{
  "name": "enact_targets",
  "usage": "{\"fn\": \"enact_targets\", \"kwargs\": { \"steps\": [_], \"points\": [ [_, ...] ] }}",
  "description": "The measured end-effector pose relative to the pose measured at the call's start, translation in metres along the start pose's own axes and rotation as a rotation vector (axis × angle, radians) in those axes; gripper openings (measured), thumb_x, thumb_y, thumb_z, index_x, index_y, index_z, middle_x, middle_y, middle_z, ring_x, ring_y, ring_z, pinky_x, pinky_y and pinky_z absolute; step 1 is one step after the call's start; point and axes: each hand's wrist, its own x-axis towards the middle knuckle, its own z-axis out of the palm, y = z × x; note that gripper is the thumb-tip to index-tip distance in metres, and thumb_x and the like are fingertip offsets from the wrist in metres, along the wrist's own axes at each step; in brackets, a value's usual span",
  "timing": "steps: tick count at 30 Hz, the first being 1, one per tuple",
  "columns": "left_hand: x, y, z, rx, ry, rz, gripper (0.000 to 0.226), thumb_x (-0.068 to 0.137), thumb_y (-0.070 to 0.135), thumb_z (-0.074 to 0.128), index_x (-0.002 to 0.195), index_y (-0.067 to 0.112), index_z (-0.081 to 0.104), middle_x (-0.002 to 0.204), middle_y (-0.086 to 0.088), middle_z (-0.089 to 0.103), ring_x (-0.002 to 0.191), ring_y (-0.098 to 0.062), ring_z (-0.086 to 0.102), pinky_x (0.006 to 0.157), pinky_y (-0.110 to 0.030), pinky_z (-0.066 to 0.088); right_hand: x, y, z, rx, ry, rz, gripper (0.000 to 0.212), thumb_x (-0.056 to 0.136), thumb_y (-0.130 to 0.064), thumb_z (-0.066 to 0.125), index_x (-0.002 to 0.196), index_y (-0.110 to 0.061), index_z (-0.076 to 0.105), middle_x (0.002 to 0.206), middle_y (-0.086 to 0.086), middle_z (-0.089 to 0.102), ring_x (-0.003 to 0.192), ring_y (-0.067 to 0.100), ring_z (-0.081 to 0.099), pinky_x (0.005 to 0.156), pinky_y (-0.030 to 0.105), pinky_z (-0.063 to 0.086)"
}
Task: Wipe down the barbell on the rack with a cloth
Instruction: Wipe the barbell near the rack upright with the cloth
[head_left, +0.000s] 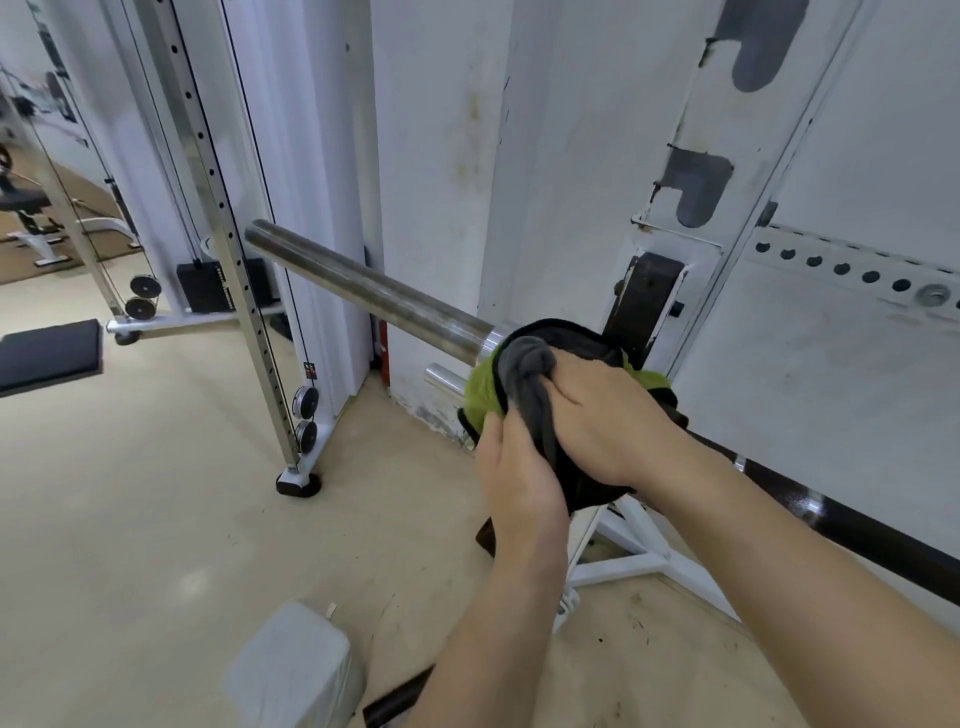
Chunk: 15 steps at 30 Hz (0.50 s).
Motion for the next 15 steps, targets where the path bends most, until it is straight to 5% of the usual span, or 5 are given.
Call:
{"fn": "enact_targets", "kwargs": {
  "steps": [5, 8, 10, 12, 15],
  "points": [
    [0.016, 0.001, 0.004, 0.479, -0.282, 0.529, 0.028, 0.093, 0.038, 0.041, 0.096, 0.023, 0.065, 0.079, 0.011, 0.063, 0.078, -0.004, 0.058, 0.075, -0.029, 0.048, -0.038, 0.016, -0.01, -0.538, 0.075, -0.049, 0.01, 0.077, -0.006, 0.061, 0.075, -0.013, 0.055, 0.062, 0.005, 0.053, 0.044, 0.024, 0.038, 0.045, 0.027, 0.028],
    [0.038, 0.011, -0.009, 0.935, -0.383, 0.724, 0.019, 0.095, 0.039, 0.036, 0.079, 0.033, 0.046, 0.064, 0.015, 0.049, 0.063, 0.002, 0.049, 0.059, -0.013, 0.03, -0.058, 0.014, -0.004, -0.492, 0.175, -0.119, 0.018, 0.077, -0.006, 0.043, 0.076, -0.01, 0.061, 0.061, 0.005, 0.052, 0.047, 0.019, 0.042, 0.047, 0.026, 0.018],
    [0.037, 0.012, -0.019, 0.984, -0.395, 0.725, 0.023, 0.093, 0.042, 0.032, 0.078, 0.029, 0.043, 0.062, 0.014, 0.047, 0.06, -0.003, 0.047, 0.055, -0.018, 0.028, -0.055, 0.012, 0.001, -0.183, 0.204, -0.022, 0.025, 0.088, -0.005, 0.04, 0.099, -0.013, 0.06, 0.07, -0.005, 0.053, 0.056, 0.015, 0.05, 0.051, 0.016, 0.027],
    [0.03, 0.001, -0.039, 0.973, -0.32, 0.694, 0.03, 0.087, 0.043, 0.03, 0.07, 0.022, 0.043, 0.059, 0.008, 0.046, 0.055, -0.01, 0.043, 0.051, -0.027, 0.028, -0.04, 0.009, 0.008, 0.008, 0.159, 0.052, 0.04, 0.096, -0.017, 0.037, 0.131, -0.012, 0.054, 0.104, 0.001, 0.067, 0.091, 0.021, 0.064, 0.08, 0.02, 0.044],
    [0.017, -0.017, -0.062, 1.001, -0.212, 0.618, 0.022, 0.084, 0.038, 0.032, 0.062, 0.035, 0.029, 0.052, 0.012, 0.036, 0.047, -0.008, 0.034, 0.05, -0.025, 0.019, -0.018, 0.005, 0.019, -0.021, 0.065, -0.038, 0.051, 0.097, -0.031, 0.036, 0.144, -0.014, 0.047, 0.145, 0.002, 0.052, 0.134, 0.019, 0.045, 0.11, 0.024, 0.031]
  ]
}}
